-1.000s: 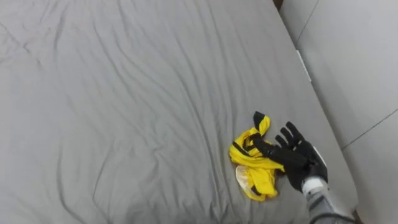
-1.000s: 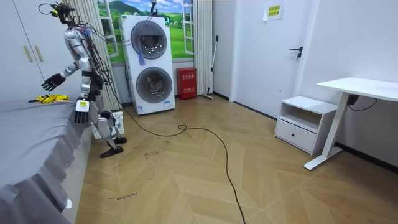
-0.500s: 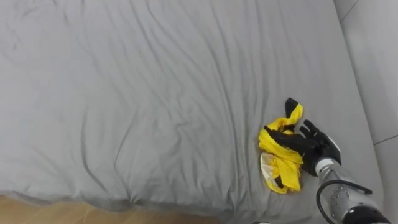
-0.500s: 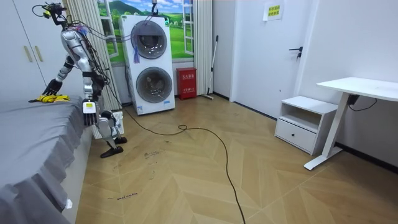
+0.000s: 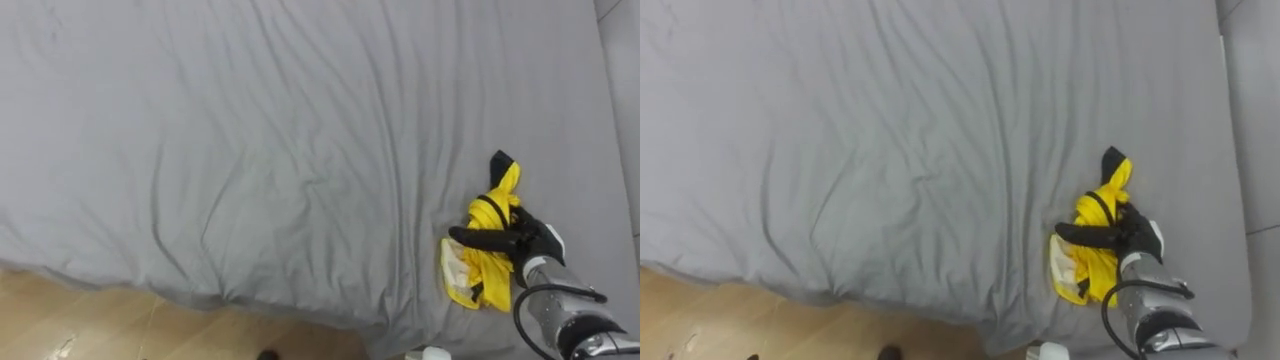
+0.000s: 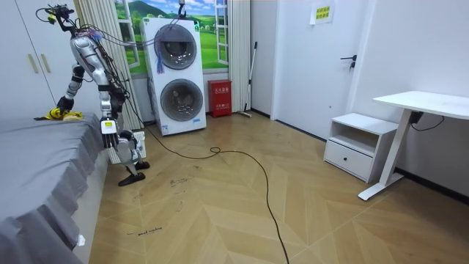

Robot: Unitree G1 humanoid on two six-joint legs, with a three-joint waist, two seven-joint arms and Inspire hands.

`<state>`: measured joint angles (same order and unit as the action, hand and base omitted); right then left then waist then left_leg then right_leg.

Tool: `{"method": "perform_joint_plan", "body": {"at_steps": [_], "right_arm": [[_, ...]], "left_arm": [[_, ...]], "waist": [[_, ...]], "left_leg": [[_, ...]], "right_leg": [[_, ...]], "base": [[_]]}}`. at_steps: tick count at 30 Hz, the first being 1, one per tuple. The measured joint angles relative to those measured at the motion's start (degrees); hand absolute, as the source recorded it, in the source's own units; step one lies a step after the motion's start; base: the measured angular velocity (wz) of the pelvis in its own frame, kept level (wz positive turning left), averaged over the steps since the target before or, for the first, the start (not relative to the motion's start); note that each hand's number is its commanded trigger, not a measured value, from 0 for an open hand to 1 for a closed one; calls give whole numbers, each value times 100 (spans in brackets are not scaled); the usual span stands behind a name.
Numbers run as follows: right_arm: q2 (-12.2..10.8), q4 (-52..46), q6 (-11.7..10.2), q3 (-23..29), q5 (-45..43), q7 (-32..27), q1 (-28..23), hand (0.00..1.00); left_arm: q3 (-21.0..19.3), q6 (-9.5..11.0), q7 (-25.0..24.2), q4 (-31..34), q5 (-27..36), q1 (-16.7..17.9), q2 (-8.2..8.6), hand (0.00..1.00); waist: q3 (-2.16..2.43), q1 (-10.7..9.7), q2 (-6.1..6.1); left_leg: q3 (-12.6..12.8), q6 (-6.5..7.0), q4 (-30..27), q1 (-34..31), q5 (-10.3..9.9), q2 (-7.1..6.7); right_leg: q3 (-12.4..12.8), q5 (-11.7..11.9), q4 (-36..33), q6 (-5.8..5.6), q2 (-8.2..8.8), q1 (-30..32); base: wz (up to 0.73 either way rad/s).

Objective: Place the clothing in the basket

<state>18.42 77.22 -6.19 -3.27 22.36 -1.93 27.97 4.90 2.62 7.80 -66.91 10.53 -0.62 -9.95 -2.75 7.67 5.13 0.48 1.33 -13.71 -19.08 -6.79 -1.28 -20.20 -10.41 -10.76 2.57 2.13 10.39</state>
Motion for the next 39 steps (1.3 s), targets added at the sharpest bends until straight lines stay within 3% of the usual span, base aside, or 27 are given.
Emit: {"method": "perform_joint_plan", "body": {"at_steps": [5,7,13,20,27,32,35,39], "right_arm": [[150,97,11,-191,-242,-116,15,100],[198,113,113,-235,-235,-107,12,100],[85,94,330,-511,-245,-22,-168,100],[-4,83,329,-689,-188,144,-391,100],[-83,48,318,-671,279,152,-519,100],[-113,-212,359,-298,559,271,-858,100],[-128,-1125,481,20,721,356,-1332,100],[-131,-2740,520,64,917,403,-2054,100]], "left_arm": [[106,-84,-1,-40,1,-106,16,0],[111,-94,2,-35,9,-115,29,0],[211,-89,25,10,5,-185,25,0],[334,-28,2,2,51,-257,27,0],[441,-10,1,-151,230,-311,24,0],[396,49,1,-167,226,-117,25,0],[161,120,37,-121,225,119,7,0],[37,107,44,-64,206,406,6,0]], "waist": [[-27,55,-29],[-39,55,-48],[-39,57,-50],[-27,44,-57],[16,37,-77],[60,-51,-110],[139,-199,-124],[175,-500,-104]], "left_leg": [[-73,1,-1,-35,8,-17],[-76,1,5,-49,8,-24],[-55,-2,19,-115,12,-14],[-56,-1,23,-151,12,-29],[-56,-1,22,-92,13,-31],[-9,-1,64,256,12,-38],[204,0,167,513,12,-23],[469,1,298,1077,9,24]], "right_leg": [[-34,0,3,0,7,21],[-29,0,2,0,10,45],[-22,0,1,0,3,121],[-31,0,-6,0,14,162],[-35,0,-1,0,15,98],[21,0,11,-1,29,-219],[153,-20,6,-34,56,-383],[479,-33,14,-57,63,-767]], "base": [[5],[-2],[-1],[0],[0],[-1],[-24],[-41]]}}
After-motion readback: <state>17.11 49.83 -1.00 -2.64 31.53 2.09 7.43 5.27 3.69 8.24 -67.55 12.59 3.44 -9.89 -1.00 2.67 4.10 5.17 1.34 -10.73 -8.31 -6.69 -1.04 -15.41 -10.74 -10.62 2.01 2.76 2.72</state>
